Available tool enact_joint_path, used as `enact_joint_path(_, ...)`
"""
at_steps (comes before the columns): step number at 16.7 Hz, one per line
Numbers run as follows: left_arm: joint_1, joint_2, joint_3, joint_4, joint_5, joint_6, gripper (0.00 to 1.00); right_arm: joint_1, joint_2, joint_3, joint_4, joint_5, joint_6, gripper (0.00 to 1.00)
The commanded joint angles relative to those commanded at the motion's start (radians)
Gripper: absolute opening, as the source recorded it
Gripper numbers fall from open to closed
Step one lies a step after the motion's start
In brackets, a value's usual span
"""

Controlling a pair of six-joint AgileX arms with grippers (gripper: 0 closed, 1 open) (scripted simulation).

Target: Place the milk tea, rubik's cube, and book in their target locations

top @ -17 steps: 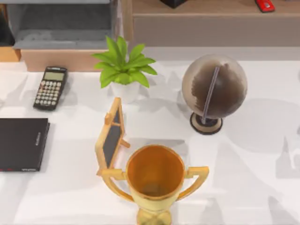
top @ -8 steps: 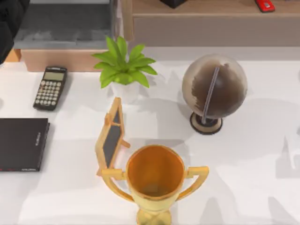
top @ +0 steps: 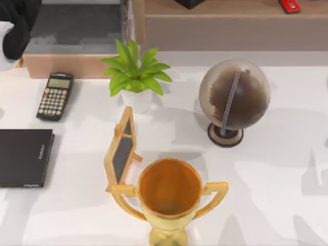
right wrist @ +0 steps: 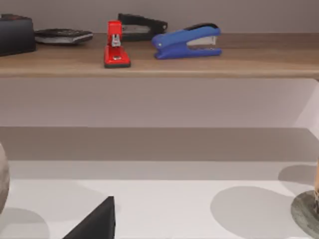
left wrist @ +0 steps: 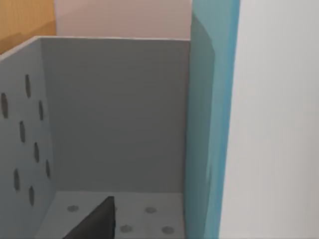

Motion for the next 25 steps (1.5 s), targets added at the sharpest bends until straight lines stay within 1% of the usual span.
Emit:
enact_joint_path(3, 0.004, 0.007, 0.011, -0.005, 0.004, 0.0, 1.0, 0.0, 0.0, 0.0, 0.0, 0.0, 0.0, 1.0)
enact_joint_path(9, 0.009, 0.097, 0.137, -0.04, 0.01, -0.001, 1.0, 0.0, 0.0, 0.0, 0.0, 0.0, 0.0, 1.0)
enact_joint_path(13, 0.009, 0.104, 0.147, -0.043, 0.011, -0.001, 1.0, 0.0, 0.0, 0.0, 0.0, 0.0, 0.0, 1.0)
enact_joint_path(25, 0.009, 0.104, 0.147, -0.043, 0.011, -0.001, 0.1, 0.0, 0.0, 0.0, 0.0, 0.0, 0.0, 1.0)
